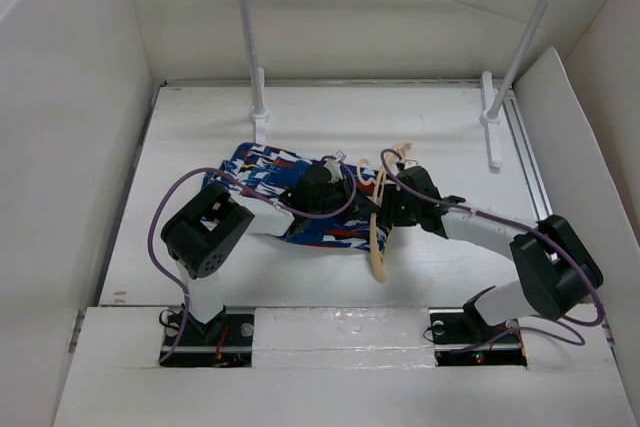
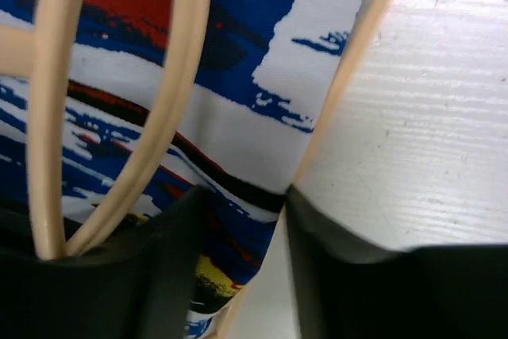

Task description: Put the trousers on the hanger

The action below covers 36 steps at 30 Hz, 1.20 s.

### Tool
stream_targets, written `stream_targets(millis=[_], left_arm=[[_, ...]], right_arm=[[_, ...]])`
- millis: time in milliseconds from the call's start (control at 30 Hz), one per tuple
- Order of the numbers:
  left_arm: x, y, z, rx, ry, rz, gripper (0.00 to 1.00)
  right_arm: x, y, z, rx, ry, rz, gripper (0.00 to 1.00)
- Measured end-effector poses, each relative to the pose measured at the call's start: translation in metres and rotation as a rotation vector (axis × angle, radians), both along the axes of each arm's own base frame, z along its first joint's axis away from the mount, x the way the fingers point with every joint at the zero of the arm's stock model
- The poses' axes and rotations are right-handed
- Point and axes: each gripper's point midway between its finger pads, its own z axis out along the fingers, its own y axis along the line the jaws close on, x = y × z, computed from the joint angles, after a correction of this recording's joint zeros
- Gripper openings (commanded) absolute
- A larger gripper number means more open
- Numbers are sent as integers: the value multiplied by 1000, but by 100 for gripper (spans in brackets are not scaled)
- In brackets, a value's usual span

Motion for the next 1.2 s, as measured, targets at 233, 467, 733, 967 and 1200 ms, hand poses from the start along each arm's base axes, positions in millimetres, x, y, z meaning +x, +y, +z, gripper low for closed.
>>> stream_targets(millis=[233, 467, 733, 967, 1200], left_arm=[[3, 4, -7, 37, -23, 11, 0], [12, 23, -24, 133, -40, 36, 0], [33, 54, -30, 209, -60, 94, 0], [34, 81, -27, 263, -74, 117, 0], [40, 111, -16, 347, -108, 177, 0]], right_arm=[[6, 3, 1, 40, -24, -16, 0], [15, -26, 60, 77, -148, -48, 0], [20, -110, 85, 33, -189, -191, 0], [15, -143, 76, 29, -141, -220, 0], [21, -164, 48, -10, -57, -240, 0]])
